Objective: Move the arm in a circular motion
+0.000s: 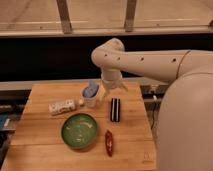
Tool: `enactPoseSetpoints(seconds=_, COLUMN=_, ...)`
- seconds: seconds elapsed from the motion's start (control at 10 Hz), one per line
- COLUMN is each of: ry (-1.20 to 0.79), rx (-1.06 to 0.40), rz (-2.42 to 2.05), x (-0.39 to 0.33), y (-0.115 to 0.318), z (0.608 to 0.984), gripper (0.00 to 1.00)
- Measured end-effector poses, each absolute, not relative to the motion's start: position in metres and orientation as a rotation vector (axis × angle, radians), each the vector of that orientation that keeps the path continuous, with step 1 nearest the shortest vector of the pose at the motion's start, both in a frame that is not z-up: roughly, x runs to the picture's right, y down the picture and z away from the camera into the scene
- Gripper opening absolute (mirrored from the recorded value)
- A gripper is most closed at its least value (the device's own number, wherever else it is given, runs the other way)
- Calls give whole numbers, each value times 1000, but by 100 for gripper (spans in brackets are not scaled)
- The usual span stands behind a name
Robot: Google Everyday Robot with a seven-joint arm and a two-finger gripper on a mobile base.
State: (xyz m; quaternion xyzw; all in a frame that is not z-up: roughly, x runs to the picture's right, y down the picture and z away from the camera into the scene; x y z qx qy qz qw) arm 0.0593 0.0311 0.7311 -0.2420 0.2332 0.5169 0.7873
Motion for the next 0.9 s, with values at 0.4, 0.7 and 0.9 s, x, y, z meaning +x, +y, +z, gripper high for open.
enactPoseSetpoints(seconds=0.4, ry=574, rx=-493, rz=1270, x=136, y=-13, z=774, gripper=80)
enactPoseSetpoints(seconds=0.7, ry=582, rx=-475, rz=1280, x=141, y=-52, z=801, gripper=80)
enactPoseSetpoints(seconds=0.9, ry=543, rx=-492, rz=1237, x=112, y=-73, z=811, gripper=80)
